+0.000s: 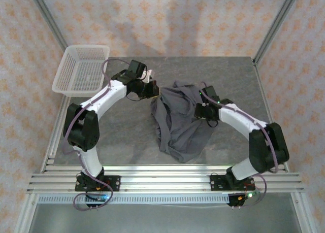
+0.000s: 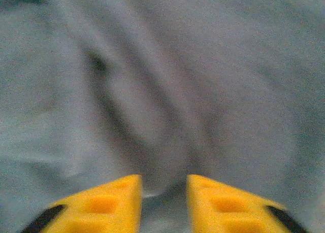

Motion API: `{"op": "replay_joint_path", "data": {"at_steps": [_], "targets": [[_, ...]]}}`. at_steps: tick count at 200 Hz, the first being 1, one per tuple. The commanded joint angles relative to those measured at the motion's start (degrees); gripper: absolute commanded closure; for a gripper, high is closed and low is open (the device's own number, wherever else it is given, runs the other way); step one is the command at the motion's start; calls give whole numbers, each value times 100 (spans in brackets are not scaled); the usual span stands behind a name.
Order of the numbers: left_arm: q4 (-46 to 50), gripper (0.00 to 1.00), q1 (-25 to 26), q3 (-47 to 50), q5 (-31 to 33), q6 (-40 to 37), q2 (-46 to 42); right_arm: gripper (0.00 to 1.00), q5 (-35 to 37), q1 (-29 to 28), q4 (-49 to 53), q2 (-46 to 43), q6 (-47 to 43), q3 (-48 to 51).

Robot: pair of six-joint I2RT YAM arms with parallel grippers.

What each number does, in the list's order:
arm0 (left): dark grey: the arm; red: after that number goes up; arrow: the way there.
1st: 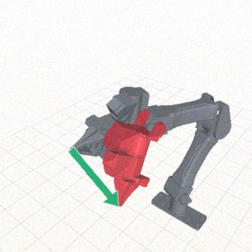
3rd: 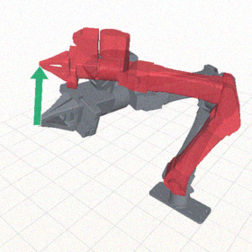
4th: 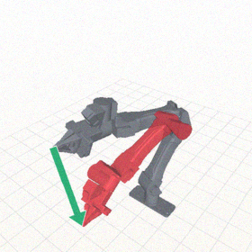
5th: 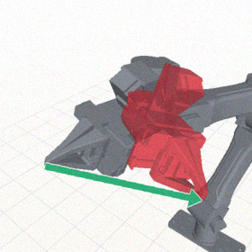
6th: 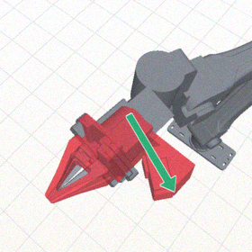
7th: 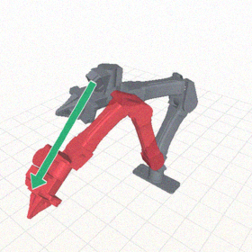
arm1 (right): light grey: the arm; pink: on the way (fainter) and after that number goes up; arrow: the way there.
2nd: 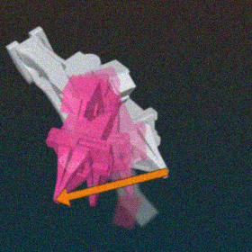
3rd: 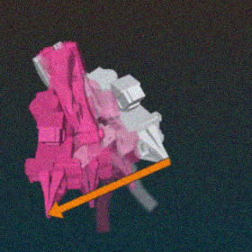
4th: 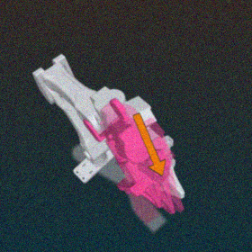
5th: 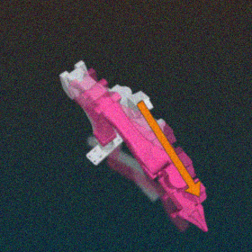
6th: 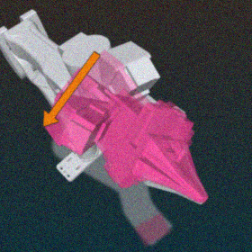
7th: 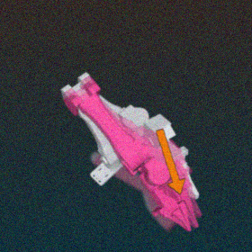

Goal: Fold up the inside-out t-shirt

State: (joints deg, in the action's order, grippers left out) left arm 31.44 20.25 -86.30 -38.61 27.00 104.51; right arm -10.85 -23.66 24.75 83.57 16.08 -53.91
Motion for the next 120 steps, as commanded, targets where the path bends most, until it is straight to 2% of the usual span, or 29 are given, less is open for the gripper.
{"op": "replay_joint_path", "data": {"at_steps": [1,11,15,16,18,28,39,59,84,95,104,120], "targets": [[19,100,47,-227,-176,-72,-36,49,-18,-531,-1460,-405,-1457,67],[28,100,58,-229,-173,-80,-36,41,-260,-669,-2208,-440,-2089,272],[28,100,58,-229,-174,-72,-36,35,-445,-702,-2520,-417,-2318,360],[24,100,62,-225,-174,-77,-36,29,-552,-706,-2653,-404,-2418,398],[32,100,63,-219,-173,-69,-40,25,-640,-713,-2812,-381,-2516,432],[45,100,67,-220,-157,-68,-53,15,-937,-781,-3383,-220,-2881,513],[59,100,76,-212,-147,-78,-75,12,-985,-848,-3613,92,-3106,356],[73,100,76,-203,-103,-77,-130,12,-833,-876,-3400,851,-3414,-238],[77,100,76,-242,-94,-68,-200,13,-276,-929,-3688,1626,-3656,-593],[124,100,76,-272,-54,-109,-228,18,39,-939,-3771,1880,-3665,-724],[186,100,76,-290,4,-152,-254,23,162,-939,-3724,2019,-3683,-820],[472,100,67,-354,288,-320,-290,51,121,-939,-3418,2053,-3653,-981]]}}
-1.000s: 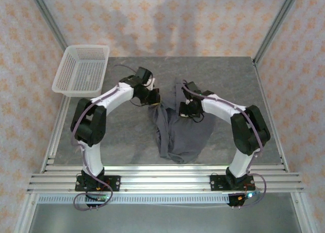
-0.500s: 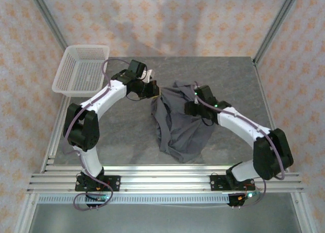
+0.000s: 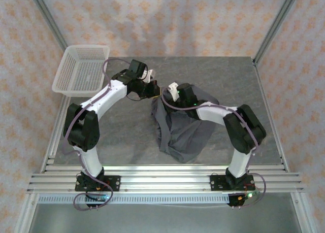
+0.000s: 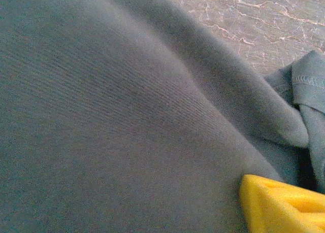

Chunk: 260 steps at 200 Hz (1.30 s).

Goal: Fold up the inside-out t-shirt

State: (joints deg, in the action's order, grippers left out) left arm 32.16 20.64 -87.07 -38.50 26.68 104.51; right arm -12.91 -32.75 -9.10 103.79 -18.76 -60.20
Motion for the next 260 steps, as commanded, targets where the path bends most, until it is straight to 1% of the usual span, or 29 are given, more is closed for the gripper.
{"op": "replay_joint_path", "data": {"at_steps": [1,2,3,10,16,19,28,34,42,49,58,65,73,85,96,105,112,122,132,143,163,170,183,192,205,214,223,241,260], "targets": [[433,100,27,-281,319,-304,-290,51,327,-29,-33,31,-169,-352],[463,100,27,-287,357,-317,-286,53,308,-29,-9,21,-161,-360],[491,100,23,-295,394,-332,-288,58,276,-29,41,-5,-149,-371],[723,100,4,-334,737,-420,-284,77,111,-29,187,-149,-36,-371],[898,94,-28,-354,1073,-466,-261,94,-113,-14,330,-342,104,-346],[976,90,-48,-351,1263,-490,-242,100,-273,2,408,-450,171,-331],[1118,82,-139,-280,1782,-584,-168,100,-1070,96,695,-814,409,-308],[1120,79,-227,-202,2055,-634,-84,100,-1808,202,907,-1042,560,-316],[1045,77,-353,-79,2230,-655,53,100,-2788,378,1027,-1286,944,-332],[893,76,-458,36,2254,-649,164,100,-3567,522,1039,-1448,1340,-355],[607,73,-548,178,2150,-597,259,100,-4350,689,983,-1547,1870,-421],[396,70,-589,268,2028,-532,304,100,-4736,799,945,-1563,2245,-495],[219,67,-600,303,1872,-473,314,100,-5008,888,984,-1520,2613,-624],[41,61,-602,313,1641,-445,228,100,-5153,1004,1292,-1395,2932,-930],[-29,56,-601,345,1600,-490,36,100,-5265,1079,1643,-1227,3070,-1233],[-81,52,-598,419,1645,-571,-241,100,-5293,1104,1936,-1087,3082,-1460],[-153,50,-600,523,1643,-625,-494,99,-5266,1111,2199,-985,3013,-1633],[-476,47,-574,779,1431,-630,-952,99,-5261,1110,2543,-848,2893,-1856],[-875,42,-434,1100,1186,-594,-1391,98,-5195,1106,2793,-731,2853,-2038],[-1125,39,-47,1335,1146,-722,-1800,98,-5143,1121,3009,-621,2843,-2219],[-1063,39,890,1394,1605,-1011,-2082,98,-5129,1124,3173,-492,2876,-2416],[-1155,39,1131,1406,1743,-909,-2080,98,-5098,1126,3187,-477,2873,-2437],[-1480,39,1357,1472,1864,-495,-1963,98,-5016,1126,3196,-476,2869,-2450],[-1546,40,1427,1439,2108,-239,-1788,98,-4997,1130,3169,-482,2900,-2447],[-1312,40,1469,1254,2678,-38,-1453,98,-4974,1128,3097,-491,2981,-2435],[-1224,40,1469,1184,3057,50,-1294,98,-4962,1138,3098,-500,3026,-2452],[-1304,41,1469,1226,3302,83,-1218,98,-4963,1136,3147,-509,3046,-2482],[-1622,40,1469,1435,3329,-53,-1190,99,-4959,1164,3247,-539,3123,-2538],[-1680,40,1469,1668,3352,-212,-1170,100,-4919,1222,3270,-604,3279,-2548]]}}
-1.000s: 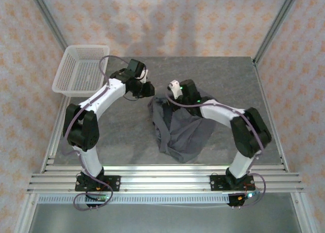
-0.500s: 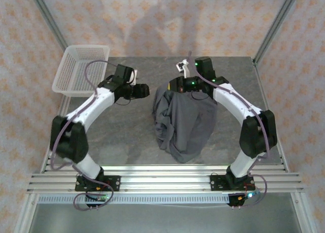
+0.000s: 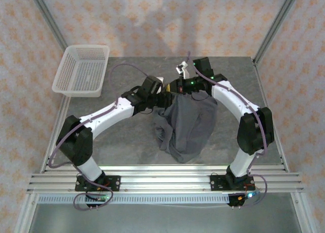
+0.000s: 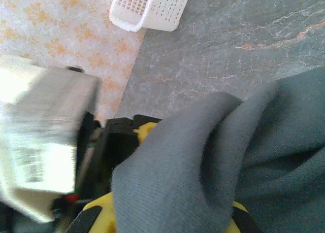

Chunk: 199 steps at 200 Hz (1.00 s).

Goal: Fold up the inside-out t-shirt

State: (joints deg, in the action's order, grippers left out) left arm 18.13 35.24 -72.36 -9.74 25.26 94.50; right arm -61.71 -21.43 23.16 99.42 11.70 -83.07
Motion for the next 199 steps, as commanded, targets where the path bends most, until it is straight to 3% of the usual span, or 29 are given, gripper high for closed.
{"op": "replay_joint_path", "data": {"at_steps": [1,28,61,82,90,98,115,144,165,179,199], "targets": [[-276,40,9,214,492,-72,-173,100,-36,97,42,-172,234,-262],[-281,38,-77,430,788,-56,-121,100,-80,99,110,-263,317,-250],[-702,37,-229,142,359,-164,168,100,-225,100,207,-372,397,-57],[-334,41,-389,-298,547,-117,505,100,-271,103,251,-528,410,39],[-174,47,-549,-463,538,47,635,100,-282,103,234,-587,426,86],[-224,60,-745,-549,166,199,730,100,-213,118,209,-634,501,148],[-1056,100,-1090,-415,-1175,495,721,99,168,238,58,-636,999,307],[-1483,100,-1349,-566,-3005,505,496,91,801,823,-138,-493,1478,745],[-1201,100,-1404,-811,-3852,722,303,80,999,1031,20,-164,992,891],[-1084,100,-1398,-922,-4184,831,244,78,1003,1026,139,110,718,880],[-1053,100,-1397,-850,-4171,926,68,67,1093,1027,110,69,705,856]]}}
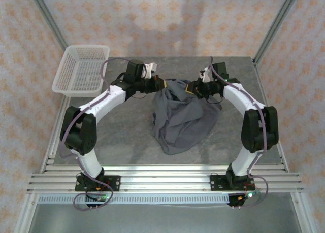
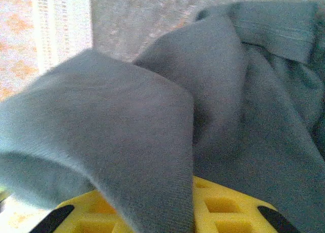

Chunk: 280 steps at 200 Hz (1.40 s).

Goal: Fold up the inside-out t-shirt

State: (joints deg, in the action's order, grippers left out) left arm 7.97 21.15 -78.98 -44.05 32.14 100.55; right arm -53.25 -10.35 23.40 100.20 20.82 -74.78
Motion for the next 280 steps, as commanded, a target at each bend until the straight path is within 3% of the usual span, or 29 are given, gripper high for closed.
{"op": "replay_joint_path", "data": {"at_steps": [1,42,77,88,110,142,167,177,204,217,238,258,280], "targets": [[-21,100,12,-188,-738,235,-537,67,264,-81,86,-32,-213,26],[-27,100,12,-296,-763,371,-387,52,1782,-273,-1329,-1907,-547,1150],[73,100,60,-519,-772,346,-203,39,3483,-1730,-3657,-3454,-2371,2771],[89,100,91,-535,-747,346,-193,42,3733,-1979,-3814,-3421,-2523,2745],[159,100,123,-566,-678,346,-209,55,4195,-2033,-2967,-2868,-1901,2014],[185,100,152,-608,-627,337,-233,44,3821,-2032,-2759,-2089,-1178,1556],[231,100,162,-662,-588,337,-242,45,3677,-2037,-2882,-1658,-930,1482],[270,100,162,-680,-555,320,-253,52,3622,-2033,-2846,-1570,-910,1443],[345,100,153,-658,-481,259,-324,99,3249,-1914,-2443,-1639,-833,1268],[733,100,123,-663,-191,18,-373,100,2506,-1675,-2382,-1820,-541,1250],[1706,88,19,-628,913,-712,-290,100,936,-1167,-3234,-2153,434,1577],[1520,76,-139,-141,1536,-1025,-162,100,-339,-866,-3829,-2199,1239,1645],[1122,69,-260,216,1650,-1028,-22,100,-1063,-804,-3810,-2073,1574,1441]]}}
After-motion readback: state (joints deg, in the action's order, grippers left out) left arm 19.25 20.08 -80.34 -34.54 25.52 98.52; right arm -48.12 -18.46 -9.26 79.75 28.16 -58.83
